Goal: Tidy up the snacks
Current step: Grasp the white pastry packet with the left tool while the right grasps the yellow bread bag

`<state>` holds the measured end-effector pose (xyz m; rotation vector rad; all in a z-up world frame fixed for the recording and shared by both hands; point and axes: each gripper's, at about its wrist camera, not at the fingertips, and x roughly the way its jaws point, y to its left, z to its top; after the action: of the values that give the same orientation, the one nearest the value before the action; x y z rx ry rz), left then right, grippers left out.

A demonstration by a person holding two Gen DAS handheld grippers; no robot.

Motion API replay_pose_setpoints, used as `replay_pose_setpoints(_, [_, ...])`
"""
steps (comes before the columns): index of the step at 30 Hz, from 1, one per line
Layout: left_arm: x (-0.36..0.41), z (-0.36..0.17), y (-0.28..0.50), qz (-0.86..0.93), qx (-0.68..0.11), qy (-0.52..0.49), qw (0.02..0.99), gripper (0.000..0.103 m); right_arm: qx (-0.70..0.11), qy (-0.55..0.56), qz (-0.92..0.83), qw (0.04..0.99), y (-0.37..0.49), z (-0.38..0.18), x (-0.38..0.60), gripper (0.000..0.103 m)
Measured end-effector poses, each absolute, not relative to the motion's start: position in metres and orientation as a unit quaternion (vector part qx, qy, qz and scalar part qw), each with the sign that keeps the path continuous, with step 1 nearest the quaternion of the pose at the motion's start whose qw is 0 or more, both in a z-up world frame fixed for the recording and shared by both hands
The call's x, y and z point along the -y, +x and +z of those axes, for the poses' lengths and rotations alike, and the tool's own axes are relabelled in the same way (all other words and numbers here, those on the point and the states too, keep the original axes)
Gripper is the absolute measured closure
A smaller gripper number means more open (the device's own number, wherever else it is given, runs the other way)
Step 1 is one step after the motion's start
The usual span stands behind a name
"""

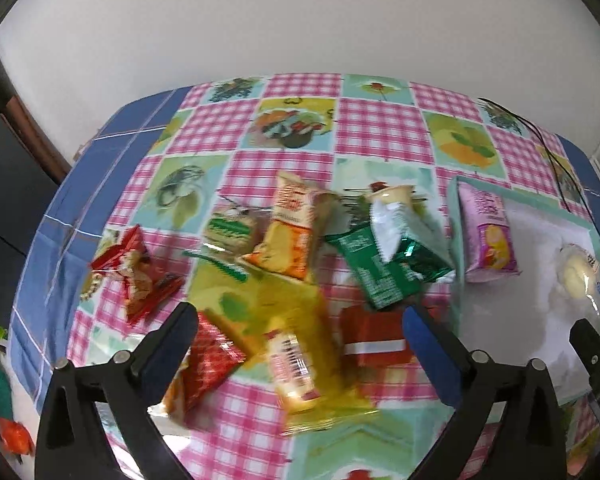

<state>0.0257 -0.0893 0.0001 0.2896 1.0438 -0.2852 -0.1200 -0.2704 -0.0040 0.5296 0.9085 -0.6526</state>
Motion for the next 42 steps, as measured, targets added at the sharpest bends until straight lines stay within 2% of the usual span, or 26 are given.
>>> replay_pose_setpoints(19, [-0.015,0.003,0.062,-0.043,-0.528,0.074,0.845,0.0,-0.466,0.258,-0.192,0.824,-0.072,0.004,0.185,0.0])
replay_pose_setpoints(30, [-0.057,-0.016,0.079,-0.012,-0.564,0.043,0.825,0.0,-0.483,0.2,-0.125,0.843,-0.033,0.003,0.121,0.0])
replay_pose_setpoints(42, [-0.062,-0.039,0.09,-0.016,-0.602,0.037,0.797,0.0,-0.508,0.143,-0.094,0.844,-0.006,-0.021,0.09,0.018])
